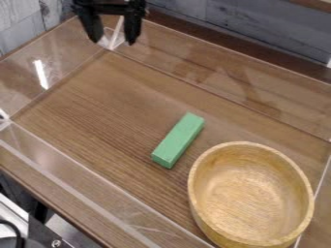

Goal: Put the green block in the brown bowl

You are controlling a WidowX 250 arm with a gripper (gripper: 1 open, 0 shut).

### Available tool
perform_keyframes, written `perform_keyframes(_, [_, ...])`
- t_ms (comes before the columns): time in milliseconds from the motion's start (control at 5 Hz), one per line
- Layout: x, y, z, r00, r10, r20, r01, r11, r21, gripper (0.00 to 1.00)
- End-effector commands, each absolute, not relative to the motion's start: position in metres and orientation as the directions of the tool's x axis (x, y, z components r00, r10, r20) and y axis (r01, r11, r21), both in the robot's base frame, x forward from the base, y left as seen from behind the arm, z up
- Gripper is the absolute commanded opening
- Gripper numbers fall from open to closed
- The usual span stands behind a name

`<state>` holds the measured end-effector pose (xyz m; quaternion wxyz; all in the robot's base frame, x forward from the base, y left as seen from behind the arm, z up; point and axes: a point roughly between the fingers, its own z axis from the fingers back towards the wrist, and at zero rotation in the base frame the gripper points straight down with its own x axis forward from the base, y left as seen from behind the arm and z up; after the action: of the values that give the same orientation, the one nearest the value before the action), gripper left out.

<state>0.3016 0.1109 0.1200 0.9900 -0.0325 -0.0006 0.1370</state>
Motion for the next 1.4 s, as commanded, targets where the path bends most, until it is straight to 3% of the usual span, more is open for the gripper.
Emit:
perform_keyframes(0, [0.311, 0.095, 0.128, 0.962, 0.269, 0.056, -0.264, 0.961, -0.078, 1.0])
perform_keyframes(1200, [0.317, 0.107, 0.115, 0.935, 0.339, 0.104, -0.326, 0.937, -0.124, 1.0])
